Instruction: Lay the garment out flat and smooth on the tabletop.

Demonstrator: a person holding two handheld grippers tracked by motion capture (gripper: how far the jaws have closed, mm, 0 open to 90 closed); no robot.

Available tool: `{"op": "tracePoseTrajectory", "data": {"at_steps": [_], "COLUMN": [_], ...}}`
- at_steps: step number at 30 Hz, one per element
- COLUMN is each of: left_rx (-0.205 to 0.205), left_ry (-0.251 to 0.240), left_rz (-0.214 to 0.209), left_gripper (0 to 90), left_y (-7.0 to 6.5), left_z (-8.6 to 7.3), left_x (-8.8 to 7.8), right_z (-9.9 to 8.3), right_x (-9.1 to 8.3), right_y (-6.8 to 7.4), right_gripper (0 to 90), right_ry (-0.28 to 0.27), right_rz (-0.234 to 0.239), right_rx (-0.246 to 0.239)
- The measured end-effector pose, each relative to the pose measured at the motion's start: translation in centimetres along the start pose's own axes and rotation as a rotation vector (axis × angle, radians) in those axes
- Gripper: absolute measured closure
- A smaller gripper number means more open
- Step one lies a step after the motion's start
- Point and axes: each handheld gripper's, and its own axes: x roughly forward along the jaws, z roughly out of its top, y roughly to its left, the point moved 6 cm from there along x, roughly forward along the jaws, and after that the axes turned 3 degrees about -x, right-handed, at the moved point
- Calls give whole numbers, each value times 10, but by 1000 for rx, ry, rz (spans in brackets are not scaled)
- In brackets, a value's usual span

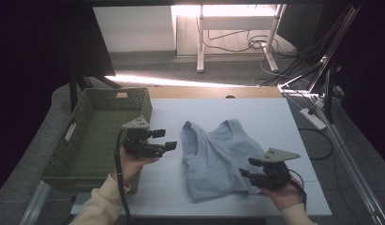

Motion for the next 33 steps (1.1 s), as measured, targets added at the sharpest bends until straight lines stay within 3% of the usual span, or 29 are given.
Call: {"op": "tracePoseTrajectory", "data": {"at_steps": [2,9,14,20,26,29,33], "left_rx": [1,2,0,0,0,-1,1], "left_ry": [1,1,4,7,7,8,9], "left_rz": [-1,-1,0,0,-1,-2,-2], "left_gripper": [266,266,265,265,266,266,266], "left_y": [0,0,1,1,1,1,1], "left_z": [0,-1,-1,-1,-2,-2,-2], "left_x": [0,1,1,2,2,2,2], "right_z": [5,17,21,26,22,17,14], "right_x": [12,49,67,76,91,101,113], "right_y": [16,54,72,95,116,120,117], "right_gripper": [460,458,452,446,425,403,377], "right_ry": [6,37,51,53,104,150,177], "right_rz": [63,198,252,315,388,364,330], "right_rx": [-35,-112,-153,-209,-261,-316,-347]}}
